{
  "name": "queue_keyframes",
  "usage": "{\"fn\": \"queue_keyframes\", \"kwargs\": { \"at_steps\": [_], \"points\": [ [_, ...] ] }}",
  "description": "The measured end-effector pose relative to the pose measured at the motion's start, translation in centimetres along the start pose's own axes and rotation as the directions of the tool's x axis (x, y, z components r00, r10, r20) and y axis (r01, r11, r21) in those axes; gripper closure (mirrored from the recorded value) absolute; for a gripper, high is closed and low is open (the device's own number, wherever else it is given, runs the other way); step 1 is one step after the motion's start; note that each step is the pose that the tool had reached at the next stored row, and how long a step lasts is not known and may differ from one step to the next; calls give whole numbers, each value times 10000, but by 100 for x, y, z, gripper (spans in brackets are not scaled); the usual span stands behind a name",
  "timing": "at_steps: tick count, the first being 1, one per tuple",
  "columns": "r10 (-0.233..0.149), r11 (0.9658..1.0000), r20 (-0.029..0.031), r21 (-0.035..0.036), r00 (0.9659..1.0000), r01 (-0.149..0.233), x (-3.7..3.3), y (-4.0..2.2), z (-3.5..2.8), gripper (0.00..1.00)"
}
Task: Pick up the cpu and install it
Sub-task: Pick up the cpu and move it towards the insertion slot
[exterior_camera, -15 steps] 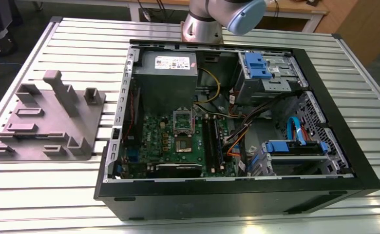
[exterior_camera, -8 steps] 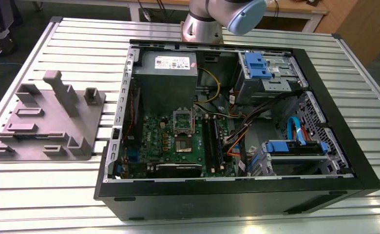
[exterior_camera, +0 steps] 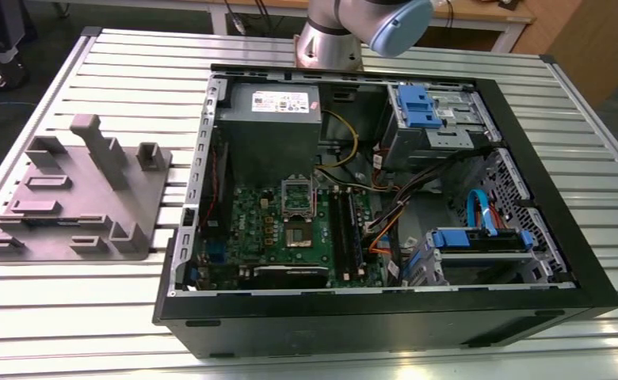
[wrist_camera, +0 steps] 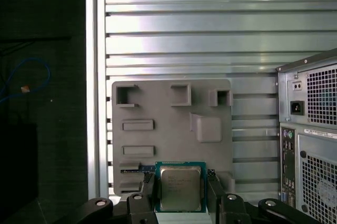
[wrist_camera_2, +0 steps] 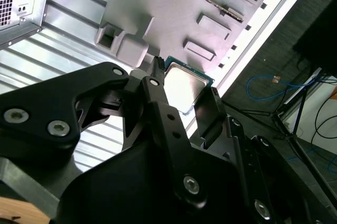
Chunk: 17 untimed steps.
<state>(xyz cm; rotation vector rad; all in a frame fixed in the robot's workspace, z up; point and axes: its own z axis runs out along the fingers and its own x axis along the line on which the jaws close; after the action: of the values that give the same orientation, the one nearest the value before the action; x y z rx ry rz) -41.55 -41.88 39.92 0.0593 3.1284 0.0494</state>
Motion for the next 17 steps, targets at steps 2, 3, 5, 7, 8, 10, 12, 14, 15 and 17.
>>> {"fn": "queue_keyframes", "kwargs": {
  "at_steps": [2, 3, 5, 7, 8, 10, 12, 14, 15, 17],
  "points": [
    [0, 10000, 0, 0, 10000, 0, -6, 0, 0, 53],
    [0, 10000, 0, 0, 10000, 0, -9, 0, 0, 53],
    [0, 10000, 0, 0, 10000, 0, -14, 0, 0, 53],
    [0, 10000, -1, 1, 10000, 0, -20, 1, 0, 53],
    [0, 10000, -1, 0, 10000, 0, -22, 1, 0, 53],
    [0, 10000, 0, 0, 10000, 0, -27, 1, 0, 53],
    [0, 10000, 0, 0, 10000, 0, -33, 1, 0, 53],
    [0, 10000, -1, 0, 10000, 0, -40, 2, 0, 53],
    [0, 10000, -1, 0, 10000, 0, -43, 2, 0, 53],
    [0, 10000, -1, 0, 10000, 0, -50, 2, 0, 53]
  ]
}}
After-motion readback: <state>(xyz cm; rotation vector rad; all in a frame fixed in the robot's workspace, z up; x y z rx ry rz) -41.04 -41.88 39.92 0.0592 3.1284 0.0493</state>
